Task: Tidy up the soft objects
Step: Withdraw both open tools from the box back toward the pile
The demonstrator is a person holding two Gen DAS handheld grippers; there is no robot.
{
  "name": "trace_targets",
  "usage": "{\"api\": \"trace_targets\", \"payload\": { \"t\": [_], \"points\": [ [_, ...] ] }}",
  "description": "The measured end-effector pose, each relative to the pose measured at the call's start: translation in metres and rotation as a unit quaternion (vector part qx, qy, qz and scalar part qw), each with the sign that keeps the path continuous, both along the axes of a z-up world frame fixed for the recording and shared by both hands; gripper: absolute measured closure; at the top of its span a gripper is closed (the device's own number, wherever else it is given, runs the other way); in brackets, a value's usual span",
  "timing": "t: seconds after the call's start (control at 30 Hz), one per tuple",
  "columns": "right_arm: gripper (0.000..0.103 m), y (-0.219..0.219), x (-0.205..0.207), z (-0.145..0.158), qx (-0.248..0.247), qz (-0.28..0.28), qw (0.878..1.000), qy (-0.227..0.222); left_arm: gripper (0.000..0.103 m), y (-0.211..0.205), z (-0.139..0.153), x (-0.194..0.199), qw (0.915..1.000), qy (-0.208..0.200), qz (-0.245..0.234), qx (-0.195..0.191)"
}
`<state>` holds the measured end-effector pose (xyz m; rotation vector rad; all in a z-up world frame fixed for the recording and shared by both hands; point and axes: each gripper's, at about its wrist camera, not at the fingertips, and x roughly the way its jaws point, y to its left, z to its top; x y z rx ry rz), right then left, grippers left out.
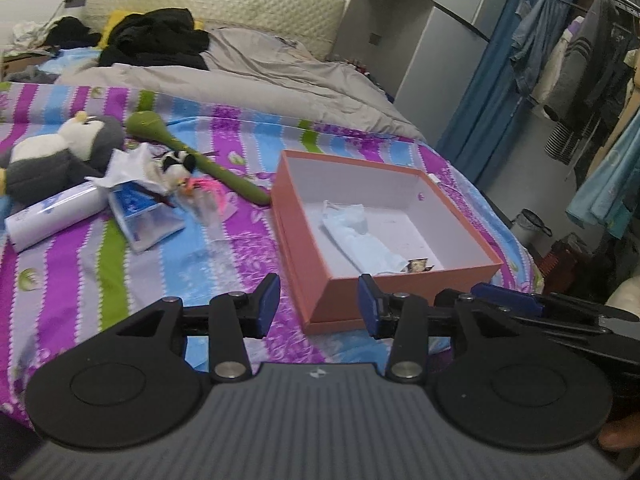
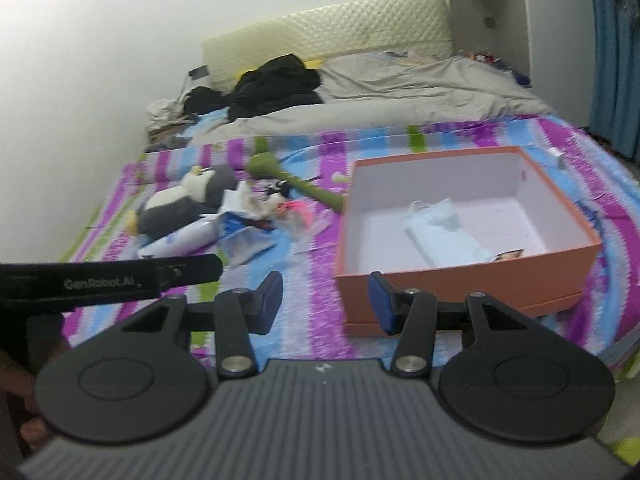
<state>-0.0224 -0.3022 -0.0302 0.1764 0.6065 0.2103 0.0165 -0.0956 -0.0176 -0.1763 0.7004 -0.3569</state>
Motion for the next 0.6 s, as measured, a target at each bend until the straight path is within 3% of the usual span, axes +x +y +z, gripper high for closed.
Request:
{"api": "trace_targets", "payload": {
  "t": [0.6],
  "points": [
    [0.052, 0.055, -0.015, -0.020, 0.007, 0.056, 0.998, 0.009, 0.048, 0.071, -0.019, -0.049, 0.9969, -0.002, 0.078, -0.007]
  ]
}}
